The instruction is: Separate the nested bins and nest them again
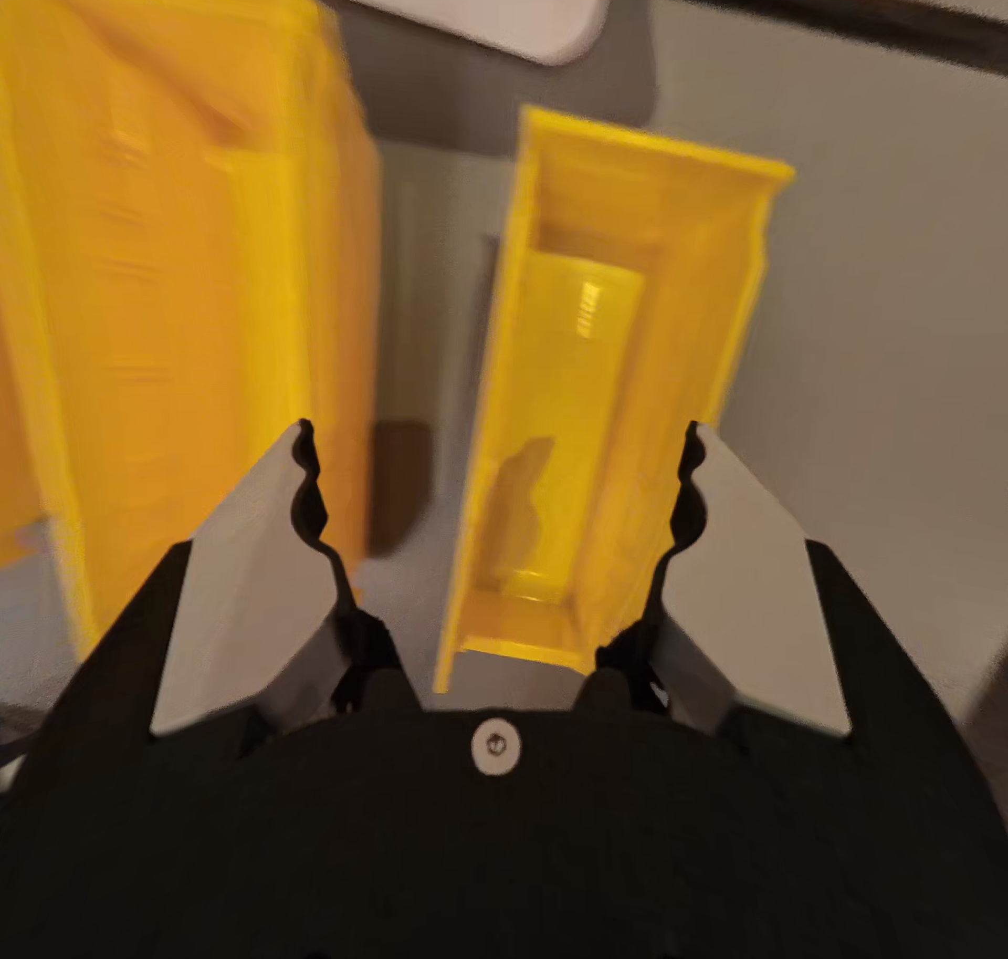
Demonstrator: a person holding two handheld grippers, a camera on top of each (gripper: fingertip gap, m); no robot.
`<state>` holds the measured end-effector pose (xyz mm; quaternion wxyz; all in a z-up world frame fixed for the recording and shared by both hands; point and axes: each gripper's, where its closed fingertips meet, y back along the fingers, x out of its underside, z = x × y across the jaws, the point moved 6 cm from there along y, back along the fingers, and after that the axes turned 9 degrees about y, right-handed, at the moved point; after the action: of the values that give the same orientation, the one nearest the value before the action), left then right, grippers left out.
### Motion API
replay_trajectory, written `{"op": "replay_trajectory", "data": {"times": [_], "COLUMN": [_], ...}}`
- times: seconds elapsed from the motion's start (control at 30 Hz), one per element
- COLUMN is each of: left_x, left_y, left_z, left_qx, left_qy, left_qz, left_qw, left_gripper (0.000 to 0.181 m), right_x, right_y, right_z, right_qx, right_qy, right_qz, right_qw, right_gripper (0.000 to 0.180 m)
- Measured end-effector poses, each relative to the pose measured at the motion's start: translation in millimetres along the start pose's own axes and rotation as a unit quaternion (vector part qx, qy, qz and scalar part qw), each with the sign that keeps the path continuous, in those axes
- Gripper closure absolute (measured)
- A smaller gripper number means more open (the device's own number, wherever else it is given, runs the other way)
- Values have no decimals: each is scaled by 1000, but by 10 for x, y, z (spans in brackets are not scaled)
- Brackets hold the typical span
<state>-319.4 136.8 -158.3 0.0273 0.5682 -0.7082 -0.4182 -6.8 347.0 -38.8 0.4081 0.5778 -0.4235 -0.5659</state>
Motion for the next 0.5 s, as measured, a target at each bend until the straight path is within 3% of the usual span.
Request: {"op": "replay_trajectory", "data": {"times": [0.03,0.1,0.2,0.33,0.5], "left_x": [6,28,62,102,120], "left_y": [-7,-31,-49,-41,-60], "left_z": [0,5,-25,-30,-23], "left_qx": [-1,-7,-6,-10,-4], "left_qy": [0,2,-2,-5,7], "left_qz": [2,10,18,21,27], "left_qw": [1000,1000,1000,1000,1000], "left_gripper": [118,117,116,115,115], "right_x": [-75,-157,-179,-142,-58], "right_y": [65,89,-49,-236,-379], "right_z": [191,591,981,1167,1412], "right_qx": [-34,-78,-58,-14,-22], "right_qy": [5,28,55,31,33], "right_qz": [-26,-46,-26,3,49], "right_qw": [999,996,996,999,998], "right_gripper": [51,45,34,29,26]}}
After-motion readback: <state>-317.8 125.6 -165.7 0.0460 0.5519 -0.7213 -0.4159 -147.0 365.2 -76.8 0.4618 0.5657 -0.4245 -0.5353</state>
